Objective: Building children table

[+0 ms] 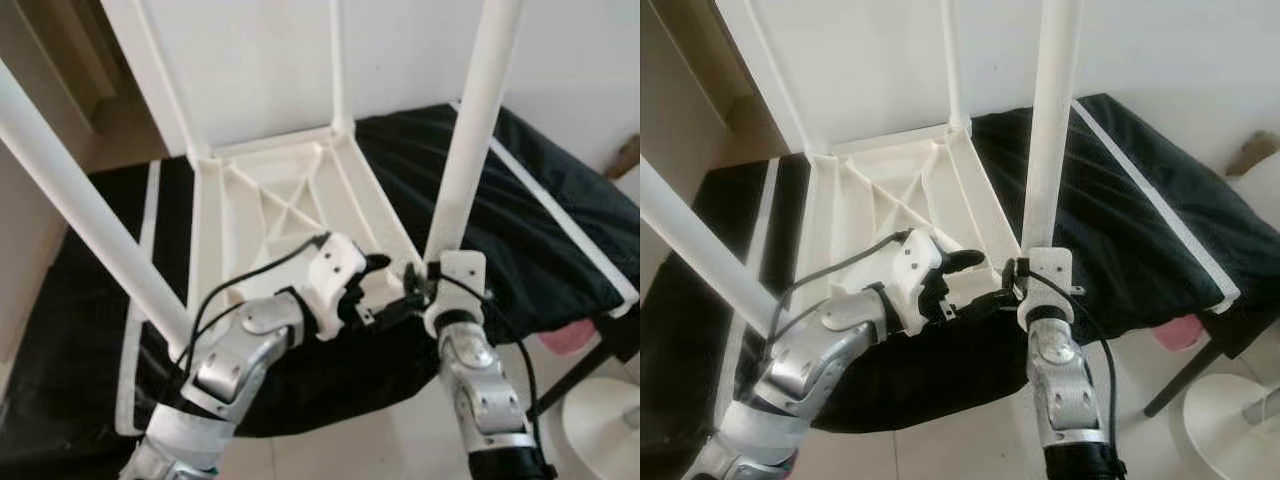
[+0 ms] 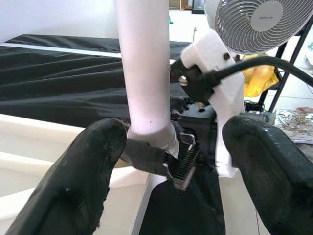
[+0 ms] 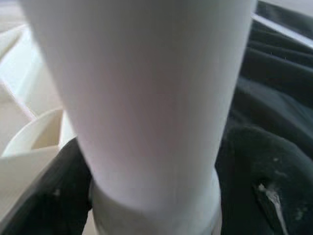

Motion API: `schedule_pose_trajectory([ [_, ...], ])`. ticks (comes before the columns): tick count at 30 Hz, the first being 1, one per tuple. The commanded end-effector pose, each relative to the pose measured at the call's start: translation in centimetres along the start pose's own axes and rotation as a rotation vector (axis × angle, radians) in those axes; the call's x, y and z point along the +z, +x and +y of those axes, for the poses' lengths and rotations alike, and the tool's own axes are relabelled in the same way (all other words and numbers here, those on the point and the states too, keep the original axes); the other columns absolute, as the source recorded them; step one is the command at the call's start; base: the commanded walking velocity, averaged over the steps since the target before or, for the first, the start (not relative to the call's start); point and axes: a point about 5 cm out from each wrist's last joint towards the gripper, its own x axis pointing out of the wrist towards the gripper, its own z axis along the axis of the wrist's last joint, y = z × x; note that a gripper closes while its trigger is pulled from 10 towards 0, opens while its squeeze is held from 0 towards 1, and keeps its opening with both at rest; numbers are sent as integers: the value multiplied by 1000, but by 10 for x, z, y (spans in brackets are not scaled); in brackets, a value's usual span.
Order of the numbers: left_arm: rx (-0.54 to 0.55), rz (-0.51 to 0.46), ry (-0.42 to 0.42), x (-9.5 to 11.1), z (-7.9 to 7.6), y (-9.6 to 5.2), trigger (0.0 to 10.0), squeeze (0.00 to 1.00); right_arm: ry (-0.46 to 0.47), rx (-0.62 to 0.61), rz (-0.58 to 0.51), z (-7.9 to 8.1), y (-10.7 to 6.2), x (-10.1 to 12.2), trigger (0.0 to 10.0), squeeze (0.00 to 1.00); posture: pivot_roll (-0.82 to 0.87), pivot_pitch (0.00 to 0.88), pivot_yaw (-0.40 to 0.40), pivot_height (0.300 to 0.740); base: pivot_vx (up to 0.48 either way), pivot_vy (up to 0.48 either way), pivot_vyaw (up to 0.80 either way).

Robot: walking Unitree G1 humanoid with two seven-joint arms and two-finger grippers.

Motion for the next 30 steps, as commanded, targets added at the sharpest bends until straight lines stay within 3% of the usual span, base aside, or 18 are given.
schedule_pose_trajectory([
  [1, -58, 9, 3, 0, -6, -1, 10000, 0, 12, 40, -26, -1, -1, 4, 10000, 1000, -78, 0, 95, 740, 0, 0, 0],
  [9, -55, 11, 7, 0, -4, -1, 10000, 0, -34, 198, -105, -17, 0, 15, 10000, 1000, -73, 0, 87, 740, 0, 0, 0],
  [10, -56, 12, 8, -1, -5, -1, 10000, 0, -50, 275, -117, -21, 0, 17, 10000, 1000, -73, 0, 88, 740, 0, 0, 0],
  [11, -58, 13, 8, -1, -5, -2, 10000, 0, -64, 340, -127, -25, -1, 19, 10000, 0, -73, 0, 88, 740, 0, 0, 0],
  [13, -59, 14, 8, -1, -5, -2, 10000, 0, -74, 380, -132, -28, -1, 20, 10000, 0, -72, 0, 89, 740, 0, 0, 0],
  [15, -84, 23, 11, -2, -7, -2, 10000, 0, -107, 502, -129, -36, 2, 23, 10000, 0, -70, 0, 92, 740, 0, 0, 0],
  [18, -92, 27, 11, -2, -7, -3, 10000, 0, -109, 525, -125, -37, 3, 24, 10000, 0, -71, 0, 95, 740, 0, 0, 0],
  [22, -124, 99, 60, -14, -10, -7, 10000, 0, -176, 617, -92, -43, 19, 23, 10000, 0, -69, 0, 104, 740, 0, 0, 0],
  [30, -112, 118, 70, -18, -9, -9, 10000, 0, -209, 693, -59, -35, 32, 14, 10000, 0, -65, 0, 101, 740, 0, 0, 0],
])
